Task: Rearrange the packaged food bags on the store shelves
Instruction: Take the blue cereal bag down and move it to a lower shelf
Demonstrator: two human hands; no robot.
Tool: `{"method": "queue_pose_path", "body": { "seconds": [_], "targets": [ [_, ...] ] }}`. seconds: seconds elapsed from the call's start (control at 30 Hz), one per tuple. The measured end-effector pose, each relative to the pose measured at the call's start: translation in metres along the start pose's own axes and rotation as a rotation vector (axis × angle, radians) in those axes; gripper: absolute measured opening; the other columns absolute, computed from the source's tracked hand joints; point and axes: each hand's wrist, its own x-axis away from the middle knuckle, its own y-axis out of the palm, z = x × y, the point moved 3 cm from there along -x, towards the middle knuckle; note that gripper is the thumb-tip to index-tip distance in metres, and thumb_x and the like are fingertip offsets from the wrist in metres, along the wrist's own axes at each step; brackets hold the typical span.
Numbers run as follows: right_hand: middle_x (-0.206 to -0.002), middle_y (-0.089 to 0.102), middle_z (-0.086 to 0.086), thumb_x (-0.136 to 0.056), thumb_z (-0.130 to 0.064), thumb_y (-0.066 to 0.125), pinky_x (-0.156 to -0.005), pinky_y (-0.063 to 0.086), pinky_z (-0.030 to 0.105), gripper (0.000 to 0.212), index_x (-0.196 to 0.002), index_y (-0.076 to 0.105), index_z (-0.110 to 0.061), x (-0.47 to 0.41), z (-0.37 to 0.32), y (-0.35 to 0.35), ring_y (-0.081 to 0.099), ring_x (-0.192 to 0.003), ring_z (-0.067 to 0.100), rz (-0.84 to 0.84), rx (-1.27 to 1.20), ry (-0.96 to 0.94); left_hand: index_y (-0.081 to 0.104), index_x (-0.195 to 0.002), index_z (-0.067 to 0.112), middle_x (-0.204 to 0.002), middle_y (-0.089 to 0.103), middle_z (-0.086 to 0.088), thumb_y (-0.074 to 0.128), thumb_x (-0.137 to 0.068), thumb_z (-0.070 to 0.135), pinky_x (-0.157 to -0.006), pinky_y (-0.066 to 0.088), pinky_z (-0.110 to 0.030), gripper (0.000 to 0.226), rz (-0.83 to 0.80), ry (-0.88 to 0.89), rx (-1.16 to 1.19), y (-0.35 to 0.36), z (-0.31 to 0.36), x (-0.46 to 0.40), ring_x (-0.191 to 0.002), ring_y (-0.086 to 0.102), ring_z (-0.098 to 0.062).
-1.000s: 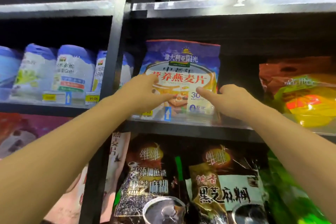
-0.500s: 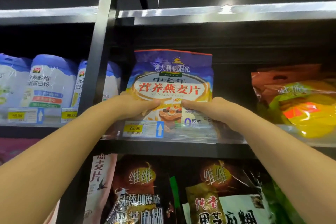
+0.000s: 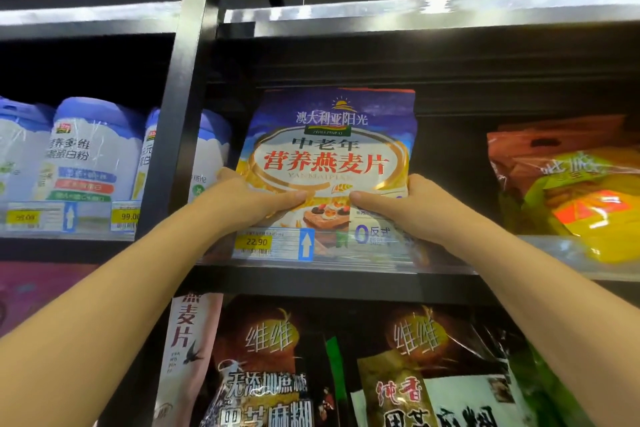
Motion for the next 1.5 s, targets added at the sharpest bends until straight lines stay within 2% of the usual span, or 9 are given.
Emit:
{"method": "queue_pose_path", "body": {
  "seconds": [0.07,0.13,0.43,0.53,0.73,0.9,1.13,1.23,1.5],
  "targets": [
    [-0.119,0.075,-0.010,-0.052,-0.087,0.074,-0.097,0.060,0.047,0.097,-0.130,0.062,-0.031,0.005,0.001,-0.001,0.074,-0.106,0.016,0.044,0.030,0.001,0.039,-0.149,0.016,-0.127,0.062,0.000,0.081,-0.036,0.079,-0.097,0.053,-0.041,0.137,-0.011,0.024,0.018,-0.003,0.000,0.001,-0.116,0.061,-0.025],
    [-0.121,0.073,-0.010,-0.042,-0.095,0.071,-0.097,0.059,0.049,0.110,-0.130,0.058,-0.030,0.012,0.001,-0.005,0.072,-0.108,0.017,0.094,0.048,-0.015,0.055,-0.136,0.024,-0.122,0.070,0.001,0.085,-0.030,0.075,-0.096,0.057,-0.046,0.122,-0.016,0.094,0.090,-0.006,0.002,0.003,-0.112,0.066,-0.023],
    [-0.119,0.067,-0.018,-0.059,-0.064,0.091,-0.095,0.061,0.044,0.090,-0.129,0.041,-0.035,0.048,0.001,-0.014,0.068,-0.110,0.006,0.261,-0.084,-0.270,0.069,-0.124,0.035,-0.112,0.077,0.016,0.097,-0.062,0.036,-0.091,0.062,-0.036,0.068,-0.098,0.482,0.242,-0.001,0.002,0.023,-0.106,0.072,-0.003],
    [-0.119,0.068,-0.017,-0.057,-0.068,0.092,-0.095,0.060,0.048,0.093,-0.127,0.038,-0.038,0.052,0.002,-0.015,0.068,-0.111,0.008,0.267,-0.090,-0.289,0.071,-0.111,0.052,-0.107,0.076,0.024,0.100,-0.059,0.033,-0.078,0.058,-0.014,0.062,-0.048,0.541,0.291,0.001,-0.004,0.025,-0.101,0.070,0.005],
    [-0.121,0.067,-0.014,-0.053,-0.073,0.086,-0.096,0.060,0.050,0.097,-0.128,0.038,-0.034,0.050,0.001,-0.014,0.068,-0.114,0.011,0.265,-0.029,-0.265,0.067,-0.120,0.041,-0.110,0.075,0.024,0.098,-0.053,0.047,-0.076,0.059,-0.016,0.074,-0.029,0.500,0.252,0.003,-0.008,0.022,-0.101,0.069,0.005],
    [-0.125,0.066,-0.014,-0.063,-0.061,0.091,-0.098,0.059,0.049,0.097,-0.138,0.039,-0.029,0.046,-0.001,-0.016,0.066,-0.116,0.011,0.235,0.005,-0.243,0.066,-0.108,0.049,-0.106,0.074,0.028,0.096,-0.058,0.043,-0.070,0.055,-0.008,0.058,-0.019,0.535,0.249,0.002,0.000,0.030,-0.100,0.068,0.008],
    [-0.123,0.068,-0.014,-0.070,-0.040,0.095,-0.097,0.060,0.038,0.088,-0.139,0.042,-0.031,0.049,-0.009,-0.019,0.066,-0.114,0.006,0.242,-0.137,-0.288,0.049,-0.137,0.025,-0.124,0.070,0.005,0.100,-0.061,0.022,-0.092,0.061,-0.035,0.091,0.012,0.510,0.343,-0.004,0.007,0.031,-0.114,0.068,-0.012],
    [-0.127,0.069,-0.012,-0.069,-0.034,0.097,-0.097,0.060,0.039,0.089,-0.139,0.043,-0.032,0.051,-0.007,-0.020,0.067,-0.118,0.008,0.277,-0.238,-0.332,0.048,-0.136,0.021,-0.123,0.069,0.005,0.099,-0.059,0.017,-0.088,0.060,-0.022,0.092,0.082,0.571,0.370,-0.008,0.013,0.037,-0.111,0.067,-0.003],
    [-0.127,0.069,-0.013,-0.070,-0.033,0.097,-0.080,0.056,0.009,0.088,-0.141,0.046,-0.029,0.054,-0.024,-0.038,0.067,-0.113,-0.003,0.350,-0.261,-0.435,0.049,-0.140,0.005,-0.132,0.065,-0.012,0.102,-0.056,0.026,-0.099,0.056,-0.049,0.102,0.054,0.656,0.394,-0.028,0.036,0.038,-0.122,0.066,-0.026]
  ]
}}
